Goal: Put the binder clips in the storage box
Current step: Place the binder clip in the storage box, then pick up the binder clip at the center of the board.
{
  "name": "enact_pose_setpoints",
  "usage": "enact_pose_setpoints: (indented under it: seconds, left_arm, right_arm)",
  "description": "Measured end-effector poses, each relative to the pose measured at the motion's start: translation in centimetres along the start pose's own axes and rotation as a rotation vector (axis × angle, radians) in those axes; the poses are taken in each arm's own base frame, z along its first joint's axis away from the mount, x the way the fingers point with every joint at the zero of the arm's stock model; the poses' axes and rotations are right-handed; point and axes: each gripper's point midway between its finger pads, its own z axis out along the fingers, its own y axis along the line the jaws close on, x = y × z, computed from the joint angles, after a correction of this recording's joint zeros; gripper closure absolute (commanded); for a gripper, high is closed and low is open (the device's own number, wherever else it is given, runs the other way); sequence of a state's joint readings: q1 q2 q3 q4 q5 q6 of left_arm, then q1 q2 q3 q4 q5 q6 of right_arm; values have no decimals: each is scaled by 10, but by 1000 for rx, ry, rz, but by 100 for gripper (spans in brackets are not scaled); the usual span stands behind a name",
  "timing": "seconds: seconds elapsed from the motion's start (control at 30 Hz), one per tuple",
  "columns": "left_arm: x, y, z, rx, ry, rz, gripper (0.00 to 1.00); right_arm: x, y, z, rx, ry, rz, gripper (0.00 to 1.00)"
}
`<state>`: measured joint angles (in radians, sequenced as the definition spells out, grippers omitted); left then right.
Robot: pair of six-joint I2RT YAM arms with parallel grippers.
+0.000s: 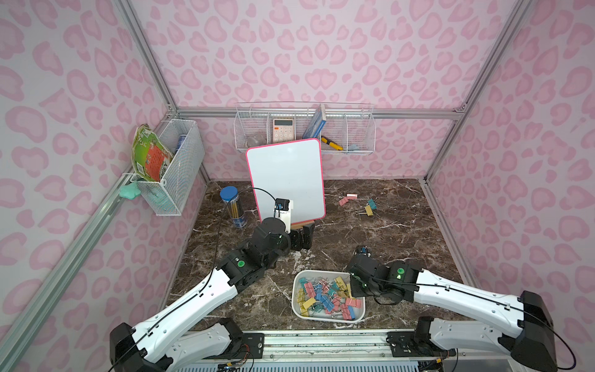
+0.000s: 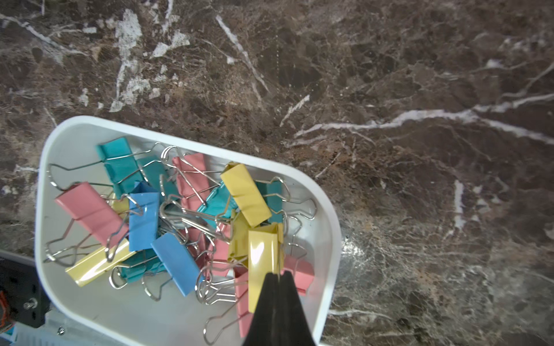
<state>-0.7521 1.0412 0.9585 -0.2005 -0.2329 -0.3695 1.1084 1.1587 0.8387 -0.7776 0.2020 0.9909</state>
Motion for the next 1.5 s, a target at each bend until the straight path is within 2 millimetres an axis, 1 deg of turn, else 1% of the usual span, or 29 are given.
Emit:
enact_pose_setpoints:
  seconds: [0.03, 0.07, 0.1, 0.13, 0.17, 0.23, 0.27, 0.33, 0.37, 0.4, 0.43, 0.47, 0.53, 0.6, 0.63, 0.67, 0.7, 0.77, 0.8, 0.87, 0.97, 1.0, 1.07, 1.13, 1.27, 1.43, 1.5]
  left_arm:
    - [0, 0, 0, 0, 0, -2, 1]
    - [0, 0, 0, 0, 1, -2, 1]
    - [0, 0, 0, 1, 2, -2, 1]
    - [1, -1, 1, 2, 4, -1, 1]
    - [1, -1, 1, 2, 5, -1, 1]
    - [0, -1, 2, 3, 6, -1, 1]
    - [0, -2, 2, 5, 6, -1, 1]
    - [-1, -3, 2, 9, 5, -2, 1]
    - [-1, -3, 2, 10, 5, -2, 1]
    - [-1, -3, 2, 12, 5, -2, 1]
    - [-1, -4, 2, 17, 6, -2, 1]
    - [-1, -5, 1, 22, 4, -2, 1]
    - [-3, -6, -2, 31, -2, -4, 1]
    - [-5, -7, -5, 41, -8, -6, 1]
    - [-6, -8, -6, 46, -9, -7, 1]
    - [-6, -9, -7, 52, -8, -8, 1]
    - [-6, -11, -8, 64, -6, -8, 1]
    - [-5, -13, -10, 78, -1, -8, 1]
    - [-5, -15, -11, 89, -1, -9, 1]
    - [-5, -17, -14, 104, 2, -19, 1]
    - [-2, -18, -17, 120, 11, -27, 1]
    - [0, -17, -18, 118, 15, -30, 1]
    - [4, -16, -21, 120, 24, -31, 1]
    - [6, -14, -23, 119, 27, -32, 1]
    - [4, -13, -28, 121, 18, -33, 1]
    - [3, -13, -34, 124, 9, -34, 1]
    - [3, -12, -36, 126, 4, -35, 1]
  right_arm:
    - [1, 1, 1, -1, 0, -3, 97]
    - [2, 1, 2, -4, 1, -6, 89]
    - [2, 3, 4, -9, 1, -5, 77]
    - [1, 4, 5, -13, 0, -3, 70]
    - [-1, 8, 5, -24, -7, -3, 64]
    - [-10, 15, -1, -45, -31, -9, 61]
    - [-19, 20, -6, -60, -57, -3, 60]
    - [-42, 27, -17, -89, -120, 13, 59]
    - [-60, 24, -22, -94, -162, 36, 59]
    - [-82, 17, -26, -93, -203, 70, 59]
    - [-97, 9, -29, -86, -236, 96, 59]
    - [-120, -5, -32, -72, -284, 139, 58]
    - [-155, -32, -35, -56, -345, 212, 58]
    - [-193, -67, -36, -37, -414, 306, 58]
    - [-208, -83, -35, -34, -439, 350, 58]
    - [-224, -103, -31, -25, -460, 400, 58]
    - [-237, -119, -24, -28, -465, 440, 57]
    - [-261, -142, -7, -37, -465, 497, 56]
    - [-273, -151, 6, -33, -446, 522, 55]
    - [-298, -158, 26, -26, -420, 540, 53]
    - [-340, -158, 52, -26, -402, 538, 51]
    - [-350, -158, 64, -18, -383, 535, 50]
    - [-358, -160, 84, 14, -343, 524, 47]
    - [-360, -162, 100, 45, -305, 527, 42]
    - [-349, -170, 128, 93, -230, 541, 35]
    - [-339, -183, 158, 127, -158, 574, 33]
    - [-341, -186, 169, 133, -141, 578, 33]
